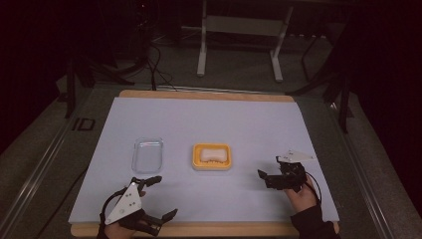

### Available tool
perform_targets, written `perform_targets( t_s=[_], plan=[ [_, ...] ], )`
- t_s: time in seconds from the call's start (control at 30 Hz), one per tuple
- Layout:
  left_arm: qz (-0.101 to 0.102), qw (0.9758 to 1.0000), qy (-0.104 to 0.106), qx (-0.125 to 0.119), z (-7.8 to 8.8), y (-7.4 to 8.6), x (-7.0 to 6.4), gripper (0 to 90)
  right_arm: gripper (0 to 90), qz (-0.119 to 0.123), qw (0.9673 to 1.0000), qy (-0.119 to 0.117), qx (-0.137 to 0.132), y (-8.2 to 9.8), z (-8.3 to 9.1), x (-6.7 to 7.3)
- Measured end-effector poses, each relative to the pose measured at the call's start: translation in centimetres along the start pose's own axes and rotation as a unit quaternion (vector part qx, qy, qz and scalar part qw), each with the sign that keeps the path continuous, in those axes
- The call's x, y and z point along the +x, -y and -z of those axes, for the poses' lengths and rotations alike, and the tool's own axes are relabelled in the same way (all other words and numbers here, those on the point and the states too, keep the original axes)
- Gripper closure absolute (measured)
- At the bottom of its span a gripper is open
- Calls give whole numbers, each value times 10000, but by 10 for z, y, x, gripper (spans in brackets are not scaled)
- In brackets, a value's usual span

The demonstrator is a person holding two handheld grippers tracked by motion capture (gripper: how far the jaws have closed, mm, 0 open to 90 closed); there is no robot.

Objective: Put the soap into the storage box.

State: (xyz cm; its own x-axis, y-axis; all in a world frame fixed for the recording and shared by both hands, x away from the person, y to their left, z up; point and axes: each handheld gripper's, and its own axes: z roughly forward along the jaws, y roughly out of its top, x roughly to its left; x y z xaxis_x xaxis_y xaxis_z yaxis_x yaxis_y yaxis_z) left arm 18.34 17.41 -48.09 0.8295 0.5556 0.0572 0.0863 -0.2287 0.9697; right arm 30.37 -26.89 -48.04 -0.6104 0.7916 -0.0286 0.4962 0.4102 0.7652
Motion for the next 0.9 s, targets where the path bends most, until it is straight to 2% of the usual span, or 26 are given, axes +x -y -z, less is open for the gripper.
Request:
perform_targets(
  t_s=[0.2,0.4,0.5,0.6,0.9],
  plan=[
    [0,10000,19,8,0,0,-1,11,132,139,9999,-27,0,0,-2,2],
    [2,10000,11,27,0,0,-1,11,133,109,9999,-31,-40,1,-2,-2],
    [18,10000,-16,-8,0,0,-1,11,135,40,9999,-144,-26,2,-3,-3],
    [26,10000,-20,-17,0,-1,-1,11,134,60,9999,-162,-6,2,-4,-2],
    [33,10000,-14,-5,0,-1,0,11,135,69,9999,-144,-28,2,-4,-2]
  ],
)
